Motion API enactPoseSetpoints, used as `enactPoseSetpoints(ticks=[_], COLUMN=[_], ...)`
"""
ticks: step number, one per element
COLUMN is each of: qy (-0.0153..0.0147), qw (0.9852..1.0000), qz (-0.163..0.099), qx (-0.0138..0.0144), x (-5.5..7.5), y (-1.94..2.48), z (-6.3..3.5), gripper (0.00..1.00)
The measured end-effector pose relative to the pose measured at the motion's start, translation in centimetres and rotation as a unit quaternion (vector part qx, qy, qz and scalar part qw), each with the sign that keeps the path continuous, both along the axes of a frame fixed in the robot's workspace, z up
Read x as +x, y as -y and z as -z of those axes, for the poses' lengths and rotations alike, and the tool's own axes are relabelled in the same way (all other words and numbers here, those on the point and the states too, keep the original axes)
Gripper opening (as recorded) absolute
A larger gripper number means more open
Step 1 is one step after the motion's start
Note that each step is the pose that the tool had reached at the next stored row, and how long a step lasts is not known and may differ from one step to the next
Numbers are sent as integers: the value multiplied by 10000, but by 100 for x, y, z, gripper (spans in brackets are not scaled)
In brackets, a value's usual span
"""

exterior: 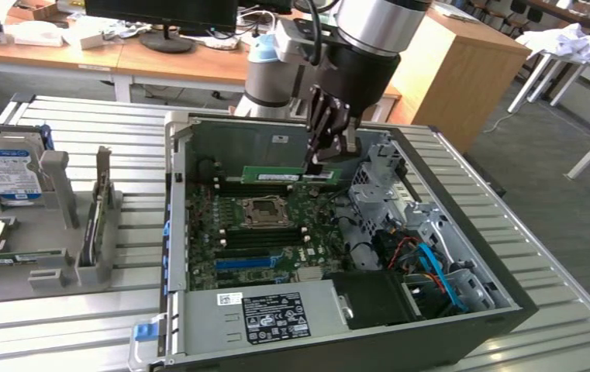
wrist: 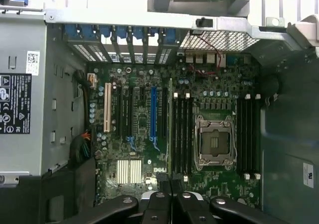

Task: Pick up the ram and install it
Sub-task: 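Pick up the ram and move it above insertion slot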

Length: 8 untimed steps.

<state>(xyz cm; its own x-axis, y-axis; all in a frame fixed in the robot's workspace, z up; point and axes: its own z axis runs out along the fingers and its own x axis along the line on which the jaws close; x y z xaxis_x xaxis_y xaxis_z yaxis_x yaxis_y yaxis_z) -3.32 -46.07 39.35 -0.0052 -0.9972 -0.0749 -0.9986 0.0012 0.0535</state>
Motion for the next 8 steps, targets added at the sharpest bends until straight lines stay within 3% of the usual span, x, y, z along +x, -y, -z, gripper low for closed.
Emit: enactPoseSetpoints(ticks=[8], qy=[0], qw=[10000], qz=[0], qx=[0], x=[16], y=[-21], z=[1], gripper=[12])
